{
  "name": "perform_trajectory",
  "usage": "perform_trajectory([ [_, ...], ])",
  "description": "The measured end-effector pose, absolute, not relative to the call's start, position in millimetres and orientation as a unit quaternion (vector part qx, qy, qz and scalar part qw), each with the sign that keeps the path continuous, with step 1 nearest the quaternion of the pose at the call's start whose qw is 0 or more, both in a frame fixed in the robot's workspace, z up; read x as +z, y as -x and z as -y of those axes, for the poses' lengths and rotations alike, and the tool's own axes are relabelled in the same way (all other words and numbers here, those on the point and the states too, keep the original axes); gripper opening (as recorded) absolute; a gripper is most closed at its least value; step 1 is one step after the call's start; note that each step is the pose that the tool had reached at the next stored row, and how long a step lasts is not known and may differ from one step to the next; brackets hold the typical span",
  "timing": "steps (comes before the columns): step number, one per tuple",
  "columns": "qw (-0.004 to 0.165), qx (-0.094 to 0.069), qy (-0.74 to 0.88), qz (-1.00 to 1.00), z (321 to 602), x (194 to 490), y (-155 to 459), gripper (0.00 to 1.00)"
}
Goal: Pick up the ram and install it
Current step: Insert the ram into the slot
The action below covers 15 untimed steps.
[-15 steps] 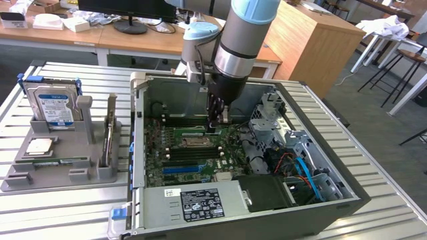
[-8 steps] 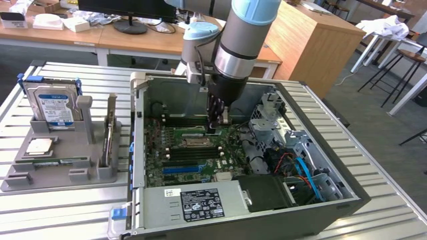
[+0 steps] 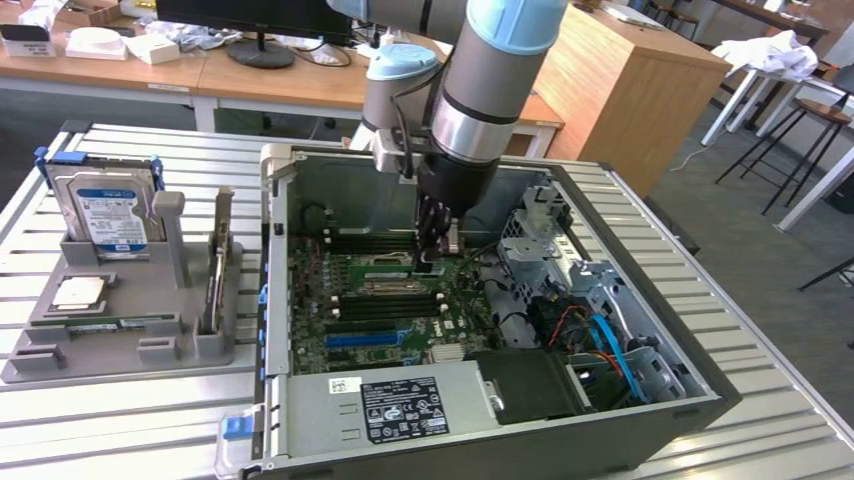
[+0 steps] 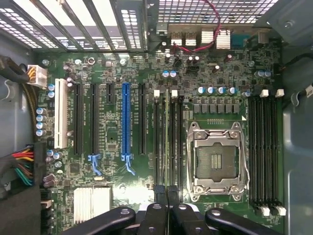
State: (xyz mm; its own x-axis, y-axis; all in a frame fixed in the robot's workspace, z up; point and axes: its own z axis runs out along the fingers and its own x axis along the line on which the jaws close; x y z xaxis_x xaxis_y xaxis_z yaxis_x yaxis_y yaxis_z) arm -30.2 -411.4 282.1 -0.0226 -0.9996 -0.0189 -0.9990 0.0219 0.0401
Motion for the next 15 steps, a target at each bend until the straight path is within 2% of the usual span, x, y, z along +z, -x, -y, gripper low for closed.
perform_trajectory([
  [15,0.007,-0.021,-0.699,0.715,411.8,273.0,30.2,0.11],
])
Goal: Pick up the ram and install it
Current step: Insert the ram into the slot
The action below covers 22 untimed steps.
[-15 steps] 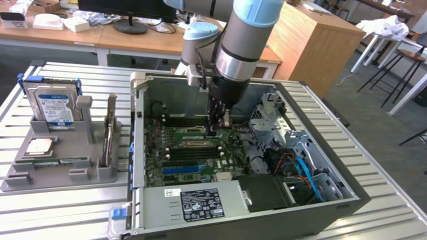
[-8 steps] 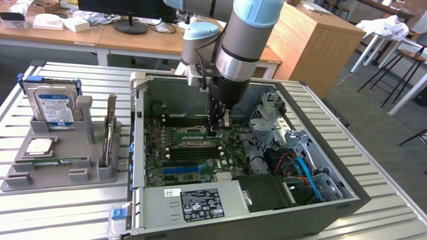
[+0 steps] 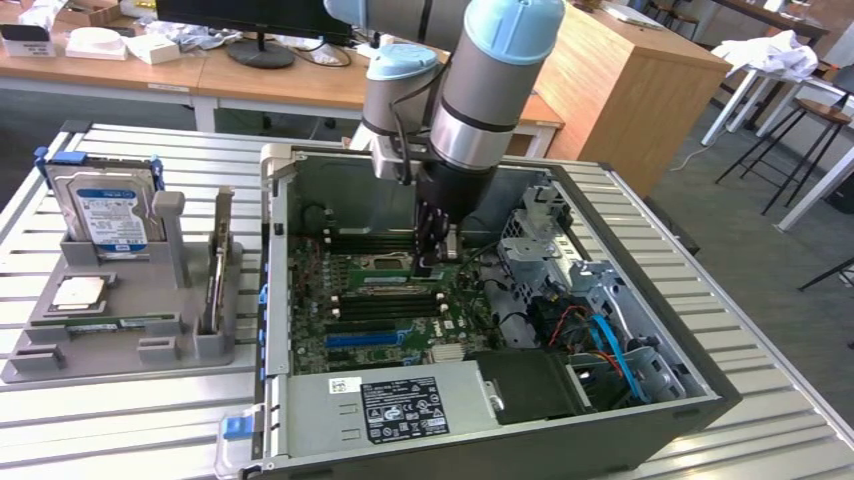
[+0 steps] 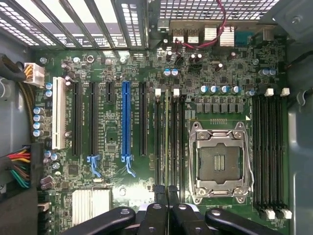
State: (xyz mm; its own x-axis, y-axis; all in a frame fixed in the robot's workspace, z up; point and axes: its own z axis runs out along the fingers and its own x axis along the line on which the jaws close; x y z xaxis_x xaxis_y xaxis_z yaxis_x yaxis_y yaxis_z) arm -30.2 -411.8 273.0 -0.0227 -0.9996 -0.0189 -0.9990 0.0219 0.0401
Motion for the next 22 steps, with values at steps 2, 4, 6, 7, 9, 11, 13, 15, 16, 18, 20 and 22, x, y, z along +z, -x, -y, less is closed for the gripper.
perform_trajectory([
  [2,0.007,-0.021,-0.699,0.715,412,271,30,0.11],
  [4,0.007,-0.021,-0.699,0.715,412,269,30,0.11],
  [6,0.007,-0.021,-0.699,0.715,412,267,30,0.11],
  [7,0.007,-0.021,-0.699,0.715,412,266,30,0.11],
  [9,0.007,-0.021,-0.699,0.715,412,266,30,0.11],
  [11,0.007,-0.021,-0.699,0.715,412,266,30,0.11],
  [13,0.007,-0.021,-0.699,0.715,417,265,30,0.11],
  [15,0.007,-0.021,-0.699,0.715,417,261,30,0.11],
  [16,0.007,-0.021,-0.699,0.715,417,260,30,0.11],
  [18,0.007,-0.021,-0.699,0.715,417,258,30,0.11],
  [20,0.007,-0.021,-0.699,0.715,417,256,30,0.11],
  [22,0.007,-0.021,-0.699,0.715,417,254,30,0.11],
])
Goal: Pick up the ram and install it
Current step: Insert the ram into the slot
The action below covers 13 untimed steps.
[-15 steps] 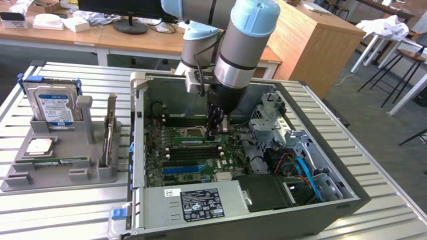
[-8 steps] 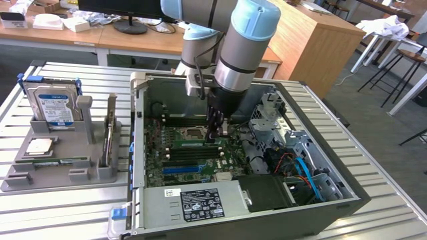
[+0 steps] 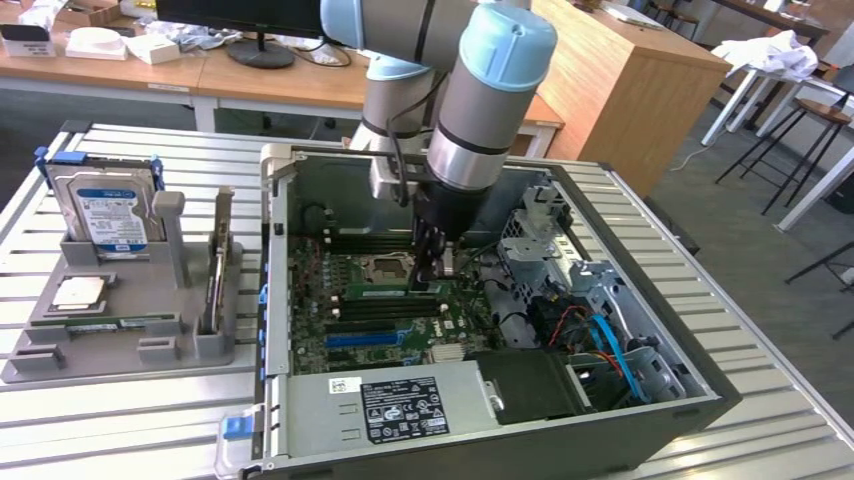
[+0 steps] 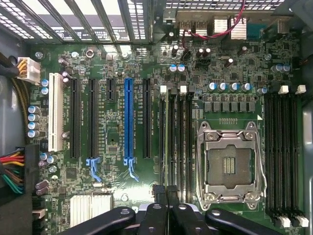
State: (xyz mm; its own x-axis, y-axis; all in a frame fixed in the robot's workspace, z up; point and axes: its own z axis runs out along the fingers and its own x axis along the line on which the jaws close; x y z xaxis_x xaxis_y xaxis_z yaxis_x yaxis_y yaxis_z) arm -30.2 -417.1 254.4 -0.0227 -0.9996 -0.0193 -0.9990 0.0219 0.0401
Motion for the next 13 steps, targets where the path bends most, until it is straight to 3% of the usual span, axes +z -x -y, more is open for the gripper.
perform_trajectory([
  [13,0.007,-0.021,-0.699,0.715,417.1,245.7,30.3,0.11],
])
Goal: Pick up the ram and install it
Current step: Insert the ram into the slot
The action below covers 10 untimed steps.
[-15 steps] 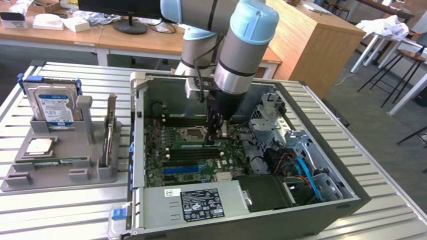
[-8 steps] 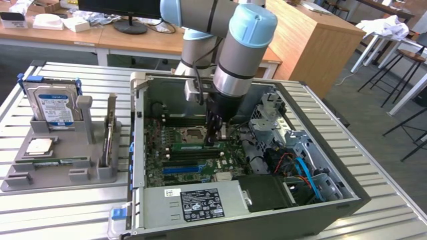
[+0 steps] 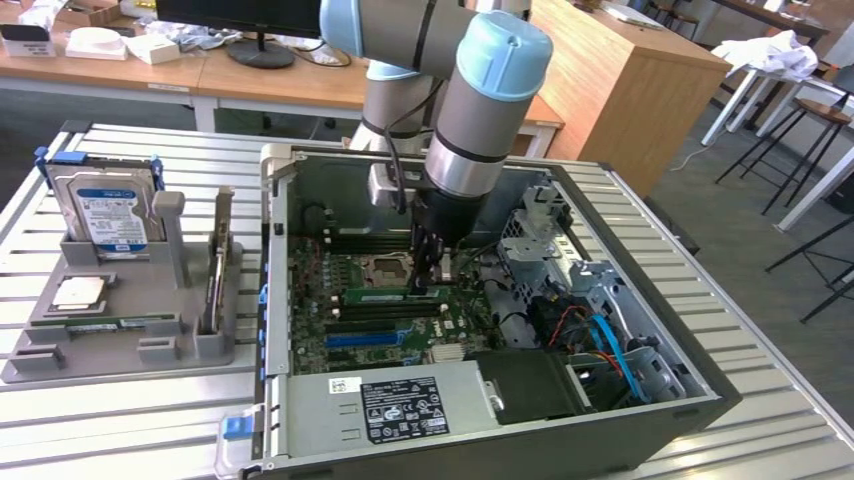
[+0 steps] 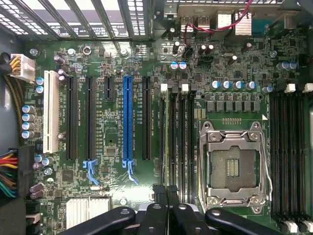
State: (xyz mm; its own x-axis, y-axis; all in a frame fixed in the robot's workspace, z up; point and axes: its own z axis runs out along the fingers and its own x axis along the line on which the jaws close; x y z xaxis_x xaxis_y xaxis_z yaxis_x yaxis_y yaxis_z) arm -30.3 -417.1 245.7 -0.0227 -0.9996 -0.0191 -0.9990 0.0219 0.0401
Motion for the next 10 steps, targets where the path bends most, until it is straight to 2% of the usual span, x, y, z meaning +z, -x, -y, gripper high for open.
perform_trajectory([
  [10,0.007,-0.021,-0.699,0.715,416.2,243.9,32.7,0.11],
])
